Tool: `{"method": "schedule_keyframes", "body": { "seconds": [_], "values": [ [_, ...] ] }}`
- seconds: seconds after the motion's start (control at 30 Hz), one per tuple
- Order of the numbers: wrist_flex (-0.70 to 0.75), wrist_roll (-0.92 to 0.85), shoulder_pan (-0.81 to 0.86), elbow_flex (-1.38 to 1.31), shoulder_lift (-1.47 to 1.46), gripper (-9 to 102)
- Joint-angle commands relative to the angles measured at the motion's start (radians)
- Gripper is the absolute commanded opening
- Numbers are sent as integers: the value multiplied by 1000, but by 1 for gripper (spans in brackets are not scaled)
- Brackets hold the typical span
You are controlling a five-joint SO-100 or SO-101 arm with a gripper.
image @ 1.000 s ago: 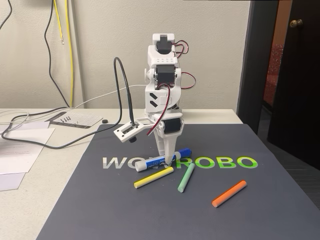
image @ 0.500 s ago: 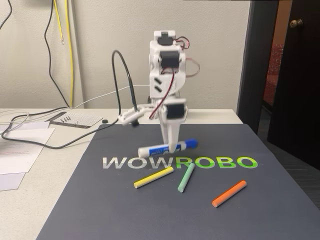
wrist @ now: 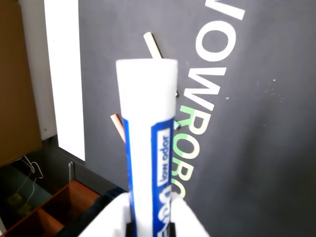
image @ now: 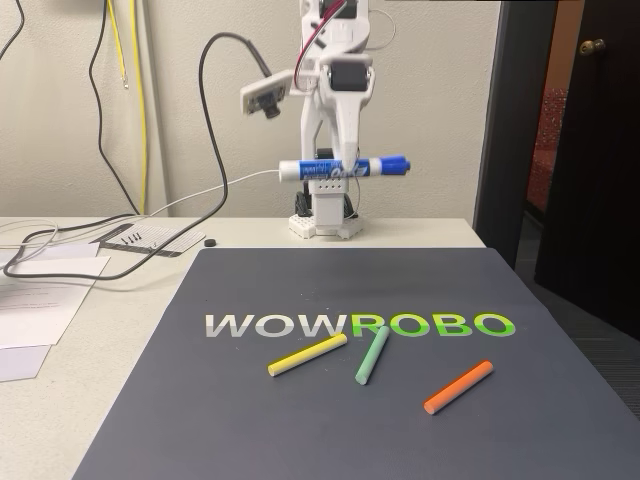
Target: Pick up the blue marker.
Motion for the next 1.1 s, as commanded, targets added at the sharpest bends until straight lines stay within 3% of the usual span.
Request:
{"method": "schedule_keyframes", "body": {
  "seconds": [0.0,0.13,0.33,1.07],
  "values": [
    [28,9,-5,-28,161,1],
    [26,28,-6,-3,233,1],
    [-172,51,-34,354,502,1],
    [-566,43,-28,943,890,1]
  ]
}}
